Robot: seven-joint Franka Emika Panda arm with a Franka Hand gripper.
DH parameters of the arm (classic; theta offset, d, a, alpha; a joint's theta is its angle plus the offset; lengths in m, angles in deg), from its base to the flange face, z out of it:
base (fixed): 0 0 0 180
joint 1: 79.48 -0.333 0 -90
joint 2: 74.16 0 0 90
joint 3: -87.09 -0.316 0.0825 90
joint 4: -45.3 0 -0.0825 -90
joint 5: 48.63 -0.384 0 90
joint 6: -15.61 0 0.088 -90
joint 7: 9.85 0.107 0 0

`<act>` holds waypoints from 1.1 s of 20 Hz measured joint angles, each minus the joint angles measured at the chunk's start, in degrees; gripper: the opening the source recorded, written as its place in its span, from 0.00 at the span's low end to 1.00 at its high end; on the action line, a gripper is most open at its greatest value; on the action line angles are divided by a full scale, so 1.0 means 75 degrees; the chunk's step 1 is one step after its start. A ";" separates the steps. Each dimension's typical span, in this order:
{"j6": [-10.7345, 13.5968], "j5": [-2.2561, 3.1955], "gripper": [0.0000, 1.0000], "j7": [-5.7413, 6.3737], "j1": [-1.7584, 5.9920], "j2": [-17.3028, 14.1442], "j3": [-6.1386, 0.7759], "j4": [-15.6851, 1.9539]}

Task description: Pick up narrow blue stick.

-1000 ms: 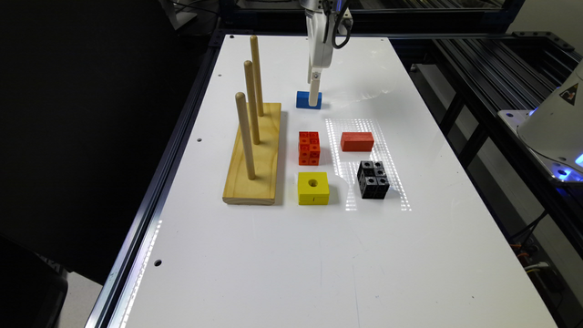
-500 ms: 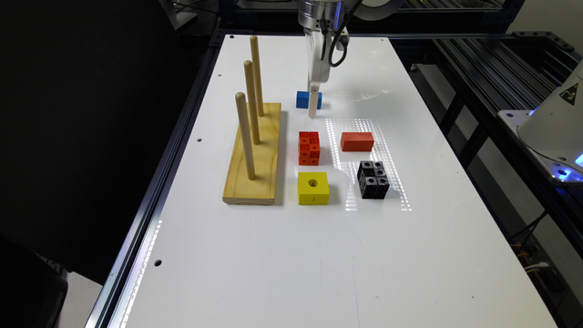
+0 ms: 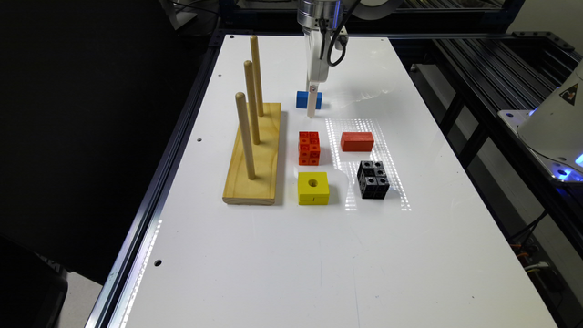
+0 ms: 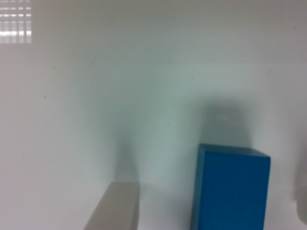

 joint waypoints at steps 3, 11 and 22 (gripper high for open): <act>-0.0016 0.0000 1.00 0.0000 0.0002 -0.0045 0.0000 -0.0012; -0.0015 0.0000 0.00 -0.0001 0.0003 -0.0044 0.0001 -0.0012; 0.0277 0.0000 0.00 -0.0001 0.0007 0.0256 0.0001 -0.0009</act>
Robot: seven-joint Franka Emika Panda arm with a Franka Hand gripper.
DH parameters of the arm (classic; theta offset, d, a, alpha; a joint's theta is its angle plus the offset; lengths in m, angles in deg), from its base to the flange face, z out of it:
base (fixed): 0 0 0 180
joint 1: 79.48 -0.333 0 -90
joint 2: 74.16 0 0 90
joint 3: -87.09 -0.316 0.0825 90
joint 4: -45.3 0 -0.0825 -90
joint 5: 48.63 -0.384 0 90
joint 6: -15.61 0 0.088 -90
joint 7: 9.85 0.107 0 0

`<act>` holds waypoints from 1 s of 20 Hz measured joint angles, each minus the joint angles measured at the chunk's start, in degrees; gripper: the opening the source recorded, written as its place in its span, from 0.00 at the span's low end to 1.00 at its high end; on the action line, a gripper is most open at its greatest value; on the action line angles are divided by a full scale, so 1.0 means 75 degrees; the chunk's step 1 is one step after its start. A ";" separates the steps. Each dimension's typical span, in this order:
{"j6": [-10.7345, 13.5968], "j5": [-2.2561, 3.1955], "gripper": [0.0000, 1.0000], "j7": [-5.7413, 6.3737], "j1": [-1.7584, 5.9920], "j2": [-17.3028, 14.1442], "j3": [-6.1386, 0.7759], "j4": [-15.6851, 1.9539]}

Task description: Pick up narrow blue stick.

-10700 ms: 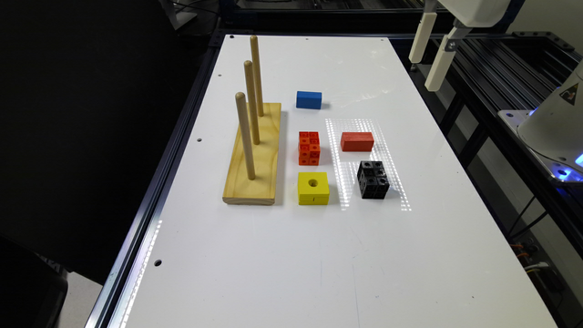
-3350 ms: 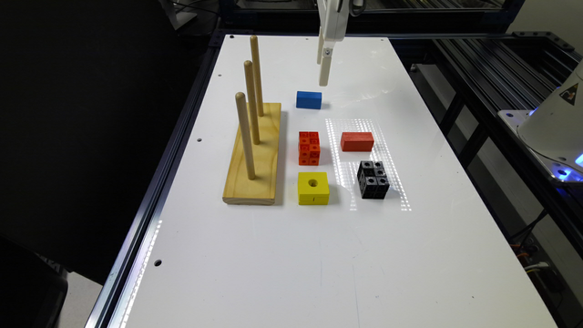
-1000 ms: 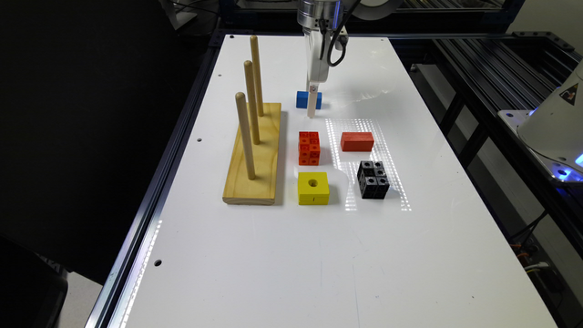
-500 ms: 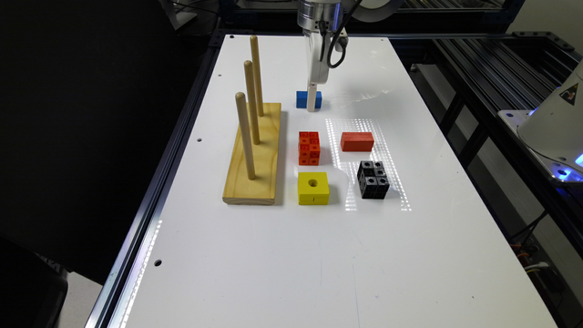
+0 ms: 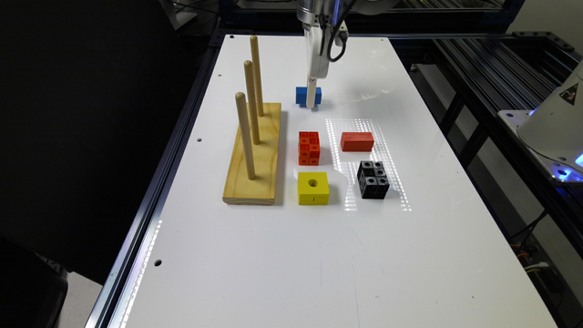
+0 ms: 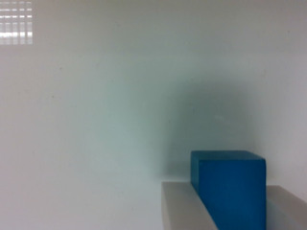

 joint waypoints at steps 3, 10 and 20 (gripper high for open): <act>0.0032 0.0000 0.00 0.0000 0.0000 0.0048 0.0000 0.0002; 0.0542 0.0000 0.00 0.0000 0.0000 0.0545 0.0000 0.0009; 0.0882 0.0000 0.00 0.0000 0.0000 0.0930 -0.0001 0.0026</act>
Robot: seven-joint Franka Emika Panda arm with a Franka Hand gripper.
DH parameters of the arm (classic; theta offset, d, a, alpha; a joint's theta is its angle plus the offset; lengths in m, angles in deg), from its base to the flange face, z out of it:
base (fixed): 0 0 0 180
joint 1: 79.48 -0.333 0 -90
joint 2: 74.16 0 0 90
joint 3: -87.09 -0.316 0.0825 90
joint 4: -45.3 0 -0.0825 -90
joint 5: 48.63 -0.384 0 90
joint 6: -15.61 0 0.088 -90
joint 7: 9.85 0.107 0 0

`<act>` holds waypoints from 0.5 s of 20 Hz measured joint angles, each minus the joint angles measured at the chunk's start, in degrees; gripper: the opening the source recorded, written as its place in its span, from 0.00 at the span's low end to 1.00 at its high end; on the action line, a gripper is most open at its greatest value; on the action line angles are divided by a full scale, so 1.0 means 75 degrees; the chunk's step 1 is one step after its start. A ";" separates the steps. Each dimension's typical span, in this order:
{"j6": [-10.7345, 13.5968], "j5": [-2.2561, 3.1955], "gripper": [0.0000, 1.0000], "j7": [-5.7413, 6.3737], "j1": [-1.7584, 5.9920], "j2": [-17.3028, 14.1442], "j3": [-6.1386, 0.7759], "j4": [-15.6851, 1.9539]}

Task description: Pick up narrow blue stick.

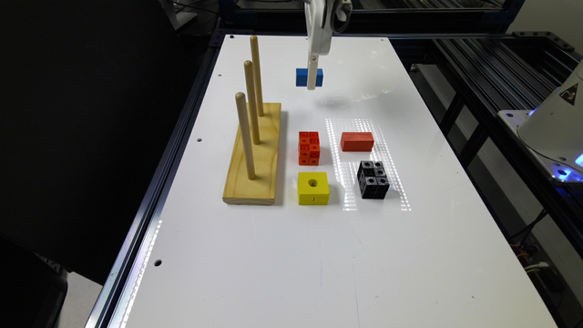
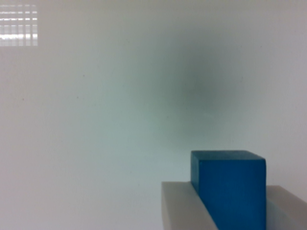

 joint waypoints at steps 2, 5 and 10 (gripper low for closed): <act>0.0239 0.0000 0.00 0.0000 -0.0001 0.0231 -0.0001 0.0001; 0.0505 -0.0008 0.00 0.0007 -0.0006 0.0472 -0.0027 0.0060; 0.0502 -0.0009 0.00 0.0056 -0.0007 0.0760 -0.0112 0.0474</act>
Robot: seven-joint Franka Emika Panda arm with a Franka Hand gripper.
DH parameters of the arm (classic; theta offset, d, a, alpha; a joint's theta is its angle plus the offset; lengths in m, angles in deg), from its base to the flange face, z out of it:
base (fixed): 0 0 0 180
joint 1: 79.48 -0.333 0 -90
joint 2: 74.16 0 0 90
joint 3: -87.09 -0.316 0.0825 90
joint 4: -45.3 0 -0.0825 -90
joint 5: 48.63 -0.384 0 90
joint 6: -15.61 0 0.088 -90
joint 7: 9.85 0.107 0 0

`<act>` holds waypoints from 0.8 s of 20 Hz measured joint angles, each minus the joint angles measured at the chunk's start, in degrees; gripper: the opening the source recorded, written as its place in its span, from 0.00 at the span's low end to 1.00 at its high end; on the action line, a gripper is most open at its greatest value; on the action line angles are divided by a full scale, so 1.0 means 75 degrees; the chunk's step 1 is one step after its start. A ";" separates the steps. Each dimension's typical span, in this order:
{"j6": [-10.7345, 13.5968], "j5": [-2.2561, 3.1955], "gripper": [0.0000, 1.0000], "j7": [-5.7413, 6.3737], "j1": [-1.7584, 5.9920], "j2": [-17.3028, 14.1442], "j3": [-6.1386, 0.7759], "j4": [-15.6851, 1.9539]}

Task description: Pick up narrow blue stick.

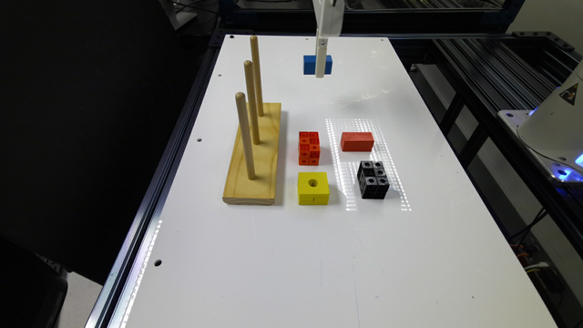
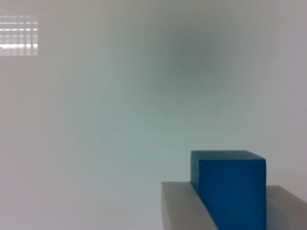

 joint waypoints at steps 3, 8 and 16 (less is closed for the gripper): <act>0.0000 -0.0001 0.00 0.0034 0.0000 0.0116 -0.0039 0.0154; 0.0140 0.0015 0.00 -0.0124 0.0184 0.0462 0.0071 0.0239; 0.0306 0.0016 0.00 -0.0480 0.0609 0.0731 0.0112 0.0240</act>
